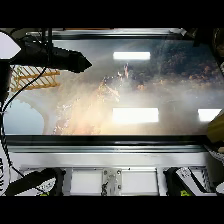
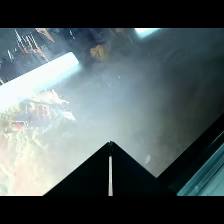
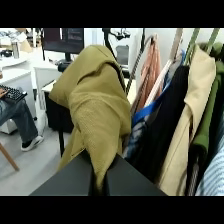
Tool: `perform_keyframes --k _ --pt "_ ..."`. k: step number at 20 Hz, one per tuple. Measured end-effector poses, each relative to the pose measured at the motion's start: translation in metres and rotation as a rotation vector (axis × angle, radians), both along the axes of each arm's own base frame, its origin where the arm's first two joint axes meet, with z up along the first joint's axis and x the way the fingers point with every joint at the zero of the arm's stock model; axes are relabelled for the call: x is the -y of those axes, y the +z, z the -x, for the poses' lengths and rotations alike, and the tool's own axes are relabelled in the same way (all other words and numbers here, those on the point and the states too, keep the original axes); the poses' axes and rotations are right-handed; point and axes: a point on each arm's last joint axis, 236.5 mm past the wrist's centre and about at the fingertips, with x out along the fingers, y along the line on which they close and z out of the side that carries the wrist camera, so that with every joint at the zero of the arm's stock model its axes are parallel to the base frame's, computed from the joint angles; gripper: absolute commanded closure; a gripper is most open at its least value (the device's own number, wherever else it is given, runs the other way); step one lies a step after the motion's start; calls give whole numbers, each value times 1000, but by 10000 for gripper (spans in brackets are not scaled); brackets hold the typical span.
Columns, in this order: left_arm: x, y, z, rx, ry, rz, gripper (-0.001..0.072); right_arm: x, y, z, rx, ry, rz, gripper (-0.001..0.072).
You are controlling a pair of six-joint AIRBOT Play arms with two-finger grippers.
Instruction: Fold the clothes and pants, and hang the long-sleeved shirts on hangers.
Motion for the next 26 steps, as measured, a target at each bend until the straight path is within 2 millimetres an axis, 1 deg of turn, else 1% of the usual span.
perform_keyframes --k 2,3,4,5,7,9,10,12,14,15,17,19,21,22,23,24,26 --pt "0 0 0 0 0 0 694 2 -8 -1 -10 1 -33 682" --pt "0 -1 0 0 -1 -2 693 1 -11 -1 -12 3 -44 629" --pt "0 -1 0 0 -1 -2 694 1 -15 -1 -15 2 -62 439" --pt "0 -1 0 0 -1 -2 694 1 -17 -1 -16 2 -68 298" --pt "0 -1 -1 0 -1 -2 693 -6 -10 -1 2 17 -52 315" --pt "0 -1 -1 0 -1 -2 693 -15 -1 -2 28 38 -33 315" --pt "0 -2 -1 -1 -1 -3 693 -21 7 -3 49 54 -12 315" --pt "0 -5 -1 -9 1 -4 693 -39 27 -6 94 104 44 314" --pt "0 -15 0 -32 2 -9 693 -60 44 -14 130 176 96 314" --pt "-1 -22 0 -46 3 -13 694 -71 51 -19 145 217 114 314" --pt "-1 -34 0 -73 8 -17 693 -95 59 -37 172 338 128 314" --pt "-1 -44 -1 -88 16 -18 693 -121 55 -65 165 504 109 314" --pt "-3 -50 -3 -96 25 -18 694 -155 44 -98 123 719 81 316" --pt "-5 -51 -5 -98 33 -16 694 -176 35 -115 93 843 63 317" --pt "-8 -52 -6 -98 42 -15 694 -194 27 -127 65 946 47 318" --pt "-12 -52 -7 -95 54 -13 694 -218 15 -140 23 1065 29 319" --pt "-22 -51 -6 -85 84 -6 694 -258 -10 -157 -67 1244 -1 319"
